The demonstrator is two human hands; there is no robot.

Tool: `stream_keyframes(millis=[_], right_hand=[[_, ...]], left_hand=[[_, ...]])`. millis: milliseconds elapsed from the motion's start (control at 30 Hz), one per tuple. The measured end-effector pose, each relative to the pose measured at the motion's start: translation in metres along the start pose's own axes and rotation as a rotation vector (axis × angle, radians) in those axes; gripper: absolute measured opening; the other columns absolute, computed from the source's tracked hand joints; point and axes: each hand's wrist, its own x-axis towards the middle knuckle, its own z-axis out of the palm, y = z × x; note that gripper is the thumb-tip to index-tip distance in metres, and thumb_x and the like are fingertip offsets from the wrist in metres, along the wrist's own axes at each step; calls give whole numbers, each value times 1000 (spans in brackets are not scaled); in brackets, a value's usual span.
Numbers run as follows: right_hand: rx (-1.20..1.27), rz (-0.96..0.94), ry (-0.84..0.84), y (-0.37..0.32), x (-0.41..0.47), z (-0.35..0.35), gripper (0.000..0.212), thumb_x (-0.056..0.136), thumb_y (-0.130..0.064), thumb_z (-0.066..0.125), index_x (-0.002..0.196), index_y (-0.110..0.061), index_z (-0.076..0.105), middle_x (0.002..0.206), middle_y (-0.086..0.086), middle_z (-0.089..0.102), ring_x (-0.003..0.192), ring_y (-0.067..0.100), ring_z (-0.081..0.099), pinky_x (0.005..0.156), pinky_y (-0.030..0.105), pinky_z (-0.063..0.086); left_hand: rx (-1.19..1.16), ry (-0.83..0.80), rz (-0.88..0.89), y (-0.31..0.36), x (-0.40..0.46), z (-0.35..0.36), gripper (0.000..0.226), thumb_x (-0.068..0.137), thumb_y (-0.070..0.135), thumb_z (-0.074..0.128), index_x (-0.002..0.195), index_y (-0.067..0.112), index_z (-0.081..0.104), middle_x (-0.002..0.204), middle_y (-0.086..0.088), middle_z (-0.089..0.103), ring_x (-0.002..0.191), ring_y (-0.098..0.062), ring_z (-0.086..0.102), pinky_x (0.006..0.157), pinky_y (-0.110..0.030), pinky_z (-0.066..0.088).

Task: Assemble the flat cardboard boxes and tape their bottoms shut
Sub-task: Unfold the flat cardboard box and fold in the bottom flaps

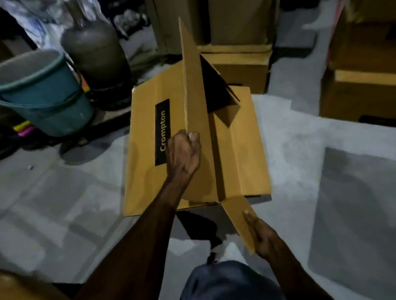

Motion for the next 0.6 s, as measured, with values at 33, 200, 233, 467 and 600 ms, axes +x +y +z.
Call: stream_keyframes(millis=[33, 200, 233, 467, 600], right_hand=[[112, -38, 33, -3, -10, -6, 54, 98, -40, 54, 136, -2, 48, 119, 22, 62, 93, 36, 61, 73, 41, 49], [-172, -464, 355, -48, -114, -31, 16, 85, 1, 60, 100, 0, 66, 87, 14, 64, 78, 31, 60, 57, 30, 49], [-271, -539, 373, -62, -135, -39, 11, 86, -2, 60, 94, 0, 66, 78, 10, 63, 71, 28, 61, 54, 30, 50], [-1486, -1069, 257, -128, -273, -115, 79, 73, -91, 35, 103, -27, 69, 90, -5, 73, 81, 13, 68, 73, 34, 56], [-2094, -1586, 322, -127, -337, -157, 35, 93, -50, 49, 110, -23, 63, 60, -3, 64, 42, 15, 56, 42, 19, 31]], left_hand=[[3, 0, 8, 9, -5, -6, 41, 100, 17, 41, 59, 21, 35, 57, 2, 35, 51, -12, 34, 53, -32, 17], [-2, -42, 34, 42, -35, -20, 34, 99, 20, 41, 66, 13, 41, 61, -2, 38, 58, -24, 41, 54, -32, 25], [-12, -53, 38, 51, -41, -22, 32, 99, 20, 41, 68, 10, 44, 63, -7, 42, 60, -26, 43, 55, -32, 27], [-76, -51, -59, 108, -68, -23, 35, 100, 25, 39, 75, 5, 53, 75, -16, 54, 67, -31, 55, 62, -32, 38], [-102, -130, -128, 120, -91, -7, 35, 101, 29, 39, 81, 6, 55, 85, -16, 60, 80, -34, 61, 68, -34, 42]])
